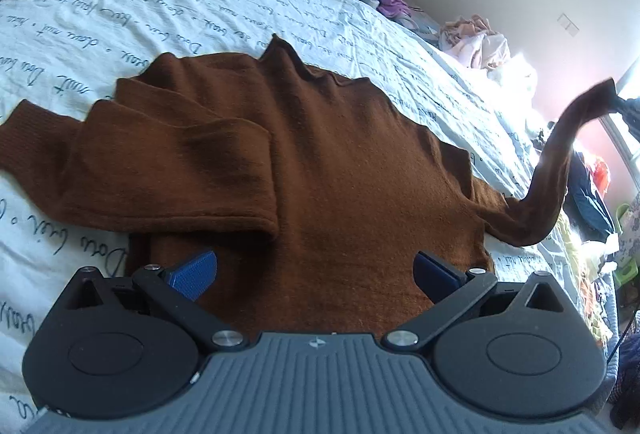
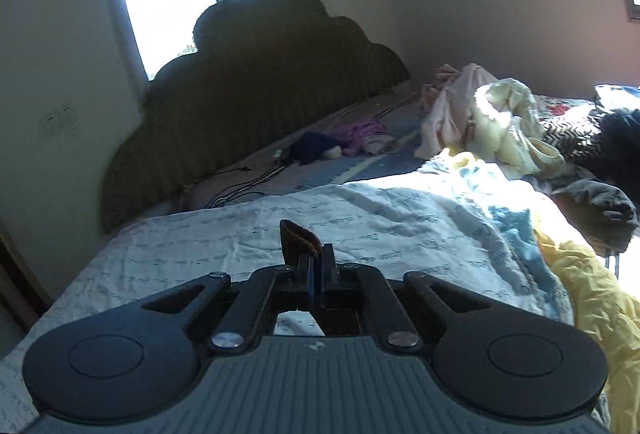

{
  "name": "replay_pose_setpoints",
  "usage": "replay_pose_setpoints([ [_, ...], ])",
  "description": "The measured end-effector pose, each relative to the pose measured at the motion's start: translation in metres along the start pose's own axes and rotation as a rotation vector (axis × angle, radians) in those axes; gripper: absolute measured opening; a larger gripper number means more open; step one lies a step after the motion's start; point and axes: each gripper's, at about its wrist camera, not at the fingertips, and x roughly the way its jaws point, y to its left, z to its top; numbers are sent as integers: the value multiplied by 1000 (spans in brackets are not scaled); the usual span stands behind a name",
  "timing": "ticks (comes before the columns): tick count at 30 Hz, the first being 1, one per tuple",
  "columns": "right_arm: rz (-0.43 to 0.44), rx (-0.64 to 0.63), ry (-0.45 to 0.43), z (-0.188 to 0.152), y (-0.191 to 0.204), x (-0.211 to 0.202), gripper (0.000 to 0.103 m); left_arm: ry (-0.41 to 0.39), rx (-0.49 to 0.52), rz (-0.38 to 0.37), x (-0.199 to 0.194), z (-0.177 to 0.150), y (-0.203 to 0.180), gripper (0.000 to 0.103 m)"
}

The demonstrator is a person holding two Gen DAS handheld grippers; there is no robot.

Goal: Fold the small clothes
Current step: 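Carry the held sleeve across the sweater body with the right gripper and release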

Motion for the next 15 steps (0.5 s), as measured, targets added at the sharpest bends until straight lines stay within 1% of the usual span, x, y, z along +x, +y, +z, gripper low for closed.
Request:
replay_pose_setpoints([
  [3,178,-49,46,-13,70,38,2,-16,-33,32,-14,-4,15,103],
  [6,311,-56,125,-45,128,79,2,-43,-64,74,-29,-5,33,103],
  [7,341,-54,162,-59,144,94,2,-50,-83,86,-34,-5,39,103],
  [9,373,-61,230,-97,177,124,2,-61,-114,105,-42,-4,51,103],
  [11,423,-32,313,-133,204,148,2,-75,-136,130,-51,-3,62,103],
  [13,451,-31,363,-164,230,162,2,-85,-150,156,-59,-2,70,103],
  [15,500,-18,397,-185,252,163,2,-92,-160,168,-64,-1,74,103],
])
